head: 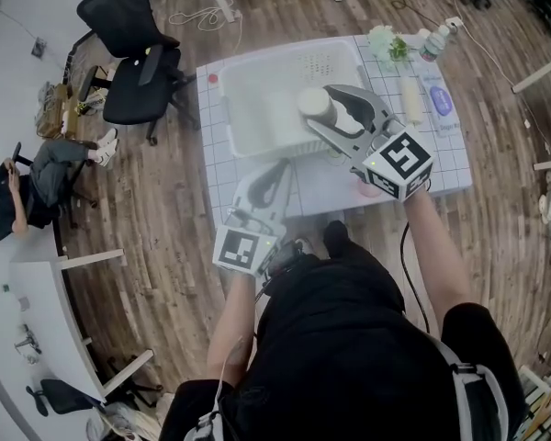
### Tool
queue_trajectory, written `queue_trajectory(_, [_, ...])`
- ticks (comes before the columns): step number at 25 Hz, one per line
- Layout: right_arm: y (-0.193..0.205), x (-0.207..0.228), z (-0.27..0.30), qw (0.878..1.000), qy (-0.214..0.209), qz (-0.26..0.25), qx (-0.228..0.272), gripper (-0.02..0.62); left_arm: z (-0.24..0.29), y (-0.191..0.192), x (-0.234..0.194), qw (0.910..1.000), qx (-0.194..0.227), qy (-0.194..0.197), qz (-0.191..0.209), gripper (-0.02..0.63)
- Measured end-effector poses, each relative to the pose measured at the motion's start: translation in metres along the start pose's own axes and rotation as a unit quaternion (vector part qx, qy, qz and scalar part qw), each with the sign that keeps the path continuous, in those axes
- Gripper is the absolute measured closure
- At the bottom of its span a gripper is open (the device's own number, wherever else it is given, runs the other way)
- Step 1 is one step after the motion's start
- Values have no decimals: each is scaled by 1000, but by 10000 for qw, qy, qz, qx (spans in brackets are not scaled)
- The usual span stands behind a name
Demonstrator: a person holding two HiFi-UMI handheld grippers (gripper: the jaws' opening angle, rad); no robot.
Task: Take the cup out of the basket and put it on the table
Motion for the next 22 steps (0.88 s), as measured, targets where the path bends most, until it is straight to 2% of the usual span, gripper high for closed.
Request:
queue_trajectory(5, [4,-30,-25,9999,30,35,152,347,-10,3,1,9998,-45,84,155,595])
queue_trajectory(11, [2,-59,-52,9989,124,241,373,347,-23,-6,14,9998,83,165,-38,597])
queue_trajectory(22, [-2,-105,-88,9982,389,340,307,347,-36,-6,33,9987,-29,514,7,595])
Point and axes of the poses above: the fingertips, and each gripper's own axes: z forward along the fingers, x to its right, y out of its underside, the point moved 10 cm from there along -z, backward along the fingers, and after that the axes turned 13 degrees about -z, right-handed, at the moved point
